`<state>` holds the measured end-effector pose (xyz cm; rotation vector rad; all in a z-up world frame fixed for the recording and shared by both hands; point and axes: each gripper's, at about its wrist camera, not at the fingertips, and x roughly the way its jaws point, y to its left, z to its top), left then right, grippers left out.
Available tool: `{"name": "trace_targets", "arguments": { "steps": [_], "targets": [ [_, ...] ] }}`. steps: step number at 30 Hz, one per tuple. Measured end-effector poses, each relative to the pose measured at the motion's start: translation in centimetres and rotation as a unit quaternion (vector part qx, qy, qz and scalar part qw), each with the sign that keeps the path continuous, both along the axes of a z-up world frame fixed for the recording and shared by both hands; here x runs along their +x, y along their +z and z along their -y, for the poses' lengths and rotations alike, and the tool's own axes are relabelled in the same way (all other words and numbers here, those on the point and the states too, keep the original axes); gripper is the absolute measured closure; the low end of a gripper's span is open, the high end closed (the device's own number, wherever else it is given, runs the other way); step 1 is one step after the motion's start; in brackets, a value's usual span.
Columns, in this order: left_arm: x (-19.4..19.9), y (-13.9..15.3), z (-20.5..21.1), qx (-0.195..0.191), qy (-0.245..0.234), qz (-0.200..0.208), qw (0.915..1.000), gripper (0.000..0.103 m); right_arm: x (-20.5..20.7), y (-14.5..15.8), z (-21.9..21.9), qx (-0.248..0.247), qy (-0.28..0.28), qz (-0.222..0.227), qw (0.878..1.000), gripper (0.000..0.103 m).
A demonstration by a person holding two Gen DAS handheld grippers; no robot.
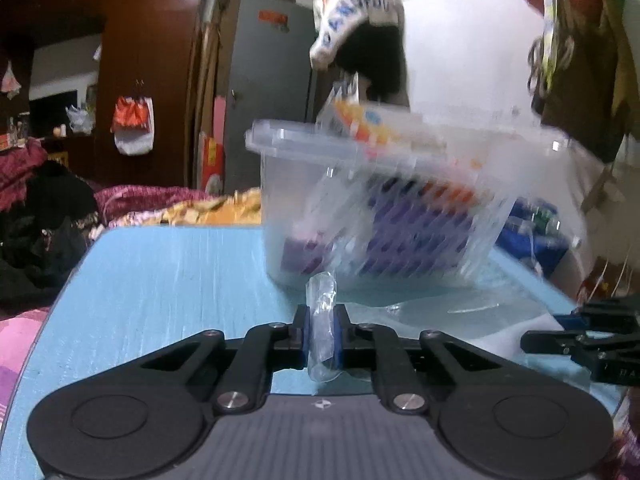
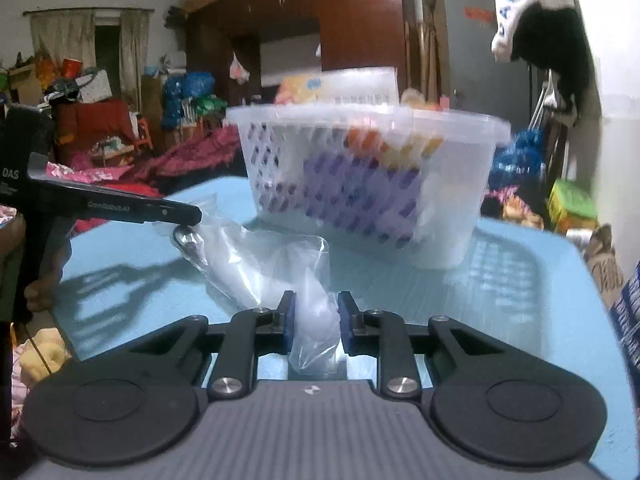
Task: Organize objects
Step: 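Close the left tool on the clear bag with the black item while the right tool grips the bag too, then carry the clear plastic bag with both tools into the bed basket and open them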
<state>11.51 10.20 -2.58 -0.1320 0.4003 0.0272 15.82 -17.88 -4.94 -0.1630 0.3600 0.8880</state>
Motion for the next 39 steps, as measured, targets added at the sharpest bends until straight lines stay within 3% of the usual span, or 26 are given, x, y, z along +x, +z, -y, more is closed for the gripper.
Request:
{"name": "trace_targets", "arguments": {
  "steps": [3, 6, 10, 12, 15, 19, 22, 25, 27, 31, 33, 36, 38, 39],
  "targets": [
    [-1.6, 2.5, 0.8, -0.003, 0.002, 0.057, 0.9984, 0.089, -0.7, 2.4, 0.8, 0.021, -0.004, 0.037, 0.999, 0.079],
    [-2.1, 6.6, 2.2, 0.02, -0.003, 0.107, 0.9941, 0.089, -0.4, 6.1, 1.2, 0.043, -0.006, 0.084, 0.996, 0.079],
    [1.0, 12.2, 3.1, 0.039, 0.005, 0.148, 0.9882, 0.089, 3.0, 10.8, -0.3, 0.047, -0.019, 0.128, 0.99, 0.079],
    [3.8, 14.2, 3.0, 0.039, 0.013, 0.154, 0.9873, 0.089, 5.6, 12.5, -1.6, 0.045, -0.029, 0.124, 0.991, 0.079],
    [9.2, 15.8, 2.8, 0.044, 0.028, 0.13, 0.9902, 0.089, 10.0, 14.3, -3.7, 0.038, -0.043, 0.101, 0.993, 0.08],
    [15.5, 15.2, 1.0, 0.018, 0.048, 0.061, 0.9968, 0.089, 15.6, 14.2, -6.2, 0.008, -0.084, 0.037, 0.996, 0.08],
    [16.9, 14.1, -0.2, -0.017, 0.066, 0.042, 0.9968, 0.089, 17.3, 13.1, -6.6, -0.004, -0.107, 0.016, 0.994, 0.08],
    [17.7, 13.0, 0.2, 0.009, 0.071, 0.023, 0.9972, 0.089, 17.8, 11.9, -6.5, -0.022, -0.12, -0.001, 0.993, 0.079],
    [17.8, 12.5, -0.1, 0.006, 0.069, 0.017, 0.9974, 0.088, 17.7, 11.6, -6.3, -0.027, -0.118, -0.011, 0.993, 0.077],
    [17.5, 12.0, -0.4, 0.018, 0.073, 0.015, 0.9971, 0.084, 17.5, 12.0, -5.8, -0.023, -0.129, -0.016, 0.991, 0.055],
    [17.0, 12.1, -0.3, 0.021, 0.068, 0.021, 0.9972, 0.06, 17.4, 12.2, -5.3, -0.015, -0.133, -0.017, 0.991, 0.042],
    [16.2, 12.6, 0.2, 0.031, 0.06, 0.035, 0.9971, 0.042, 17.5, 12.5, -4.7, -0.008, -0.129, -0.023, 0.991, 0.03],
    [15.4, 12.9, 0.6, 0.046, 0.062, 0.049, 0.9958, 0.031, 17.0, 12.6, -4.3, -0.006, -0.135, -0.009, 0.991, 0.013],
    [14.7, 13.2, 0.7, 0.054, 0.066, 0.058, 0.9947, 0.027, 16.6, 12.7, -4.1, -0.004, -0.137, 0.0, 0.991, 0.011]
  ]
}}
